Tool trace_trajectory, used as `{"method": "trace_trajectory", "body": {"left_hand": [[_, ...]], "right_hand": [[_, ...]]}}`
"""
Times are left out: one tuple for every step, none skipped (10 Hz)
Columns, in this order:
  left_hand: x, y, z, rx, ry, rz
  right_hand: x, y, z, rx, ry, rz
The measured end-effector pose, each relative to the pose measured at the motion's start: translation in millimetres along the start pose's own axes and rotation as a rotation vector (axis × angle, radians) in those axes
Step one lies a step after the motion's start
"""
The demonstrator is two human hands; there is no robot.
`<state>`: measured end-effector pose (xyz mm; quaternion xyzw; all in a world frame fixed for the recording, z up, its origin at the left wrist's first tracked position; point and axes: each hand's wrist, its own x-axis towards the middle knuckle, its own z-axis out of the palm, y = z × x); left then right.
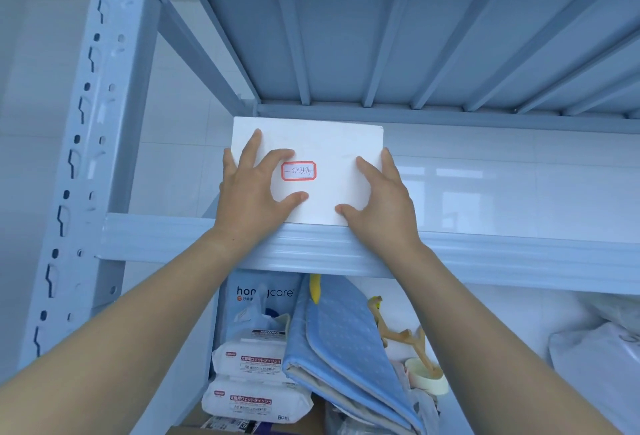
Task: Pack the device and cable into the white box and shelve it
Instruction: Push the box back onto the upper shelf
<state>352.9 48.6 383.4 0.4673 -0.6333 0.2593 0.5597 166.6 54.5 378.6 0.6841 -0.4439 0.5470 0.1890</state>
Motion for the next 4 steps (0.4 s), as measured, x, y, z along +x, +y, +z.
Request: {"method": "trace_trajectory", "body": {"left_hand": [[0.3, -1.8, -2.1, 0.059, -0.093, 0.010], [-7.1, 1.3, -2.6, 0.139, -0.155, 0.034], [-24.6, 11.1, 7.1, 0.178, -0.186, 0.098], [-37.6, 26.4, 11.9, 0.108, -0.188, 0.085]], "right_hand": [[2.3, -1.5, 2.7, 0.030, 0.034, 0.038], [2.9, -2.0, 2.7, 0.034, 0.030, 0.037], [0.3, 0.2, 1.8, 0.033, 0.021, 0.010], [-7.8, 3.3, -5.6, 0.041, 0.057, -0.030]]}}
